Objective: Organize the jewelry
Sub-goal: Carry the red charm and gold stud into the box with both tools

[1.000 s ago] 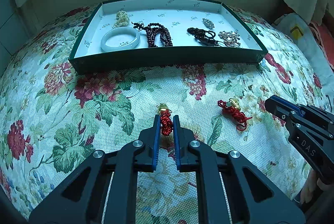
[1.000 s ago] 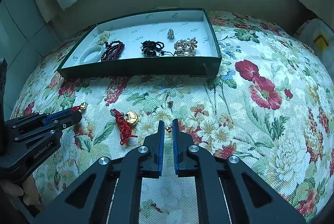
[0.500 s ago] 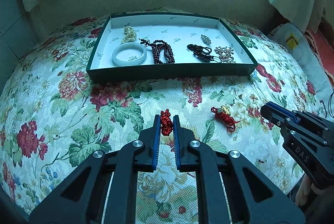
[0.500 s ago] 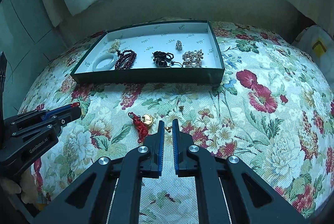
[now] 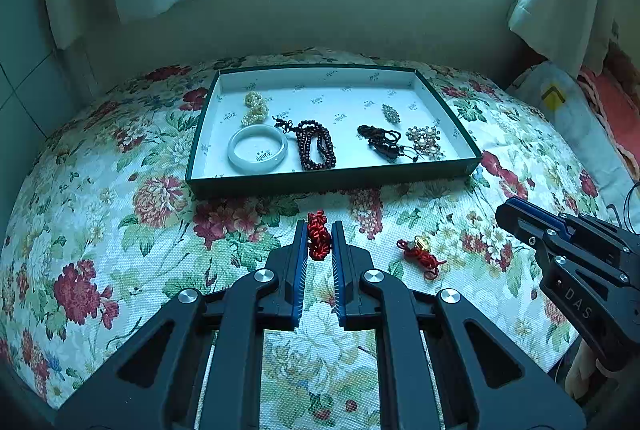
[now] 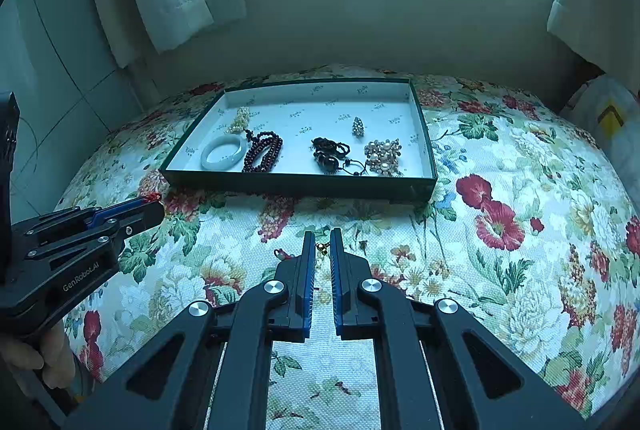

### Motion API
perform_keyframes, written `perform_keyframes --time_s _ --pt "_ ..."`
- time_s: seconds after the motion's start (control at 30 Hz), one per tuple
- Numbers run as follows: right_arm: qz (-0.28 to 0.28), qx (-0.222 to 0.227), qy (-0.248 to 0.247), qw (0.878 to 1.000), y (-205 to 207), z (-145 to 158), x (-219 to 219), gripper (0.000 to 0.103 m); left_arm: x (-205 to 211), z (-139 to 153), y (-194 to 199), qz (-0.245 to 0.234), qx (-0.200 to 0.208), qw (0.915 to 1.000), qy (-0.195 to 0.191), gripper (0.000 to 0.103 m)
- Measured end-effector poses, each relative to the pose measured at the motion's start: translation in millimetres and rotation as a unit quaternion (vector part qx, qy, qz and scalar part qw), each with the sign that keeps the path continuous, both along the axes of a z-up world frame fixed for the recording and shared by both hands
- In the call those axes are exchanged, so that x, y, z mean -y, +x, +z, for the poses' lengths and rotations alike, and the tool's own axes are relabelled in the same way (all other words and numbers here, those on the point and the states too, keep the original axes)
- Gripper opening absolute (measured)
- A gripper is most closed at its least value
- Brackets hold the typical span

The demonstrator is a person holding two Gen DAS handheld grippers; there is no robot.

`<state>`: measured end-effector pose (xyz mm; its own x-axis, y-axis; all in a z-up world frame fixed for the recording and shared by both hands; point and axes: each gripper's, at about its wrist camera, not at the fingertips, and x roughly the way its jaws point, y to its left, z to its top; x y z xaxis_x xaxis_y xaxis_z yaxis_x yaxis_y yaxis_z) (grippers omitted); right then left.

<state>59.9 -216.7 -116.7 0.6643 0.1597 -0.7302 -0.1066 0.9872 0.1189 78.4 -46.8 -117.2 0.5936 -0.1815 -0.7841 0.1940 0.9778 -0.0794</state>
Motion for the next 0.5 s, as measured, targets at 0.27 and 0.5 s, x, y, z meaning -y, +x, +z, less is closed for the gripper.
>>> perform_keyframes --time_s 0.27,0.5 --pt "0.004 0.024 0.002 1.000 17.3 17.3 -3.0 0.007 5.4 15.1 18.8 -0.003 0.017 0.9998 -0.002 0.011" --pt "0.005 0.043 0.000 0.999 39.9 30.4 -1.9 0.007 12.8 29.5 43.7 -0.008 0.037 0.9993 -0.002 0.012"
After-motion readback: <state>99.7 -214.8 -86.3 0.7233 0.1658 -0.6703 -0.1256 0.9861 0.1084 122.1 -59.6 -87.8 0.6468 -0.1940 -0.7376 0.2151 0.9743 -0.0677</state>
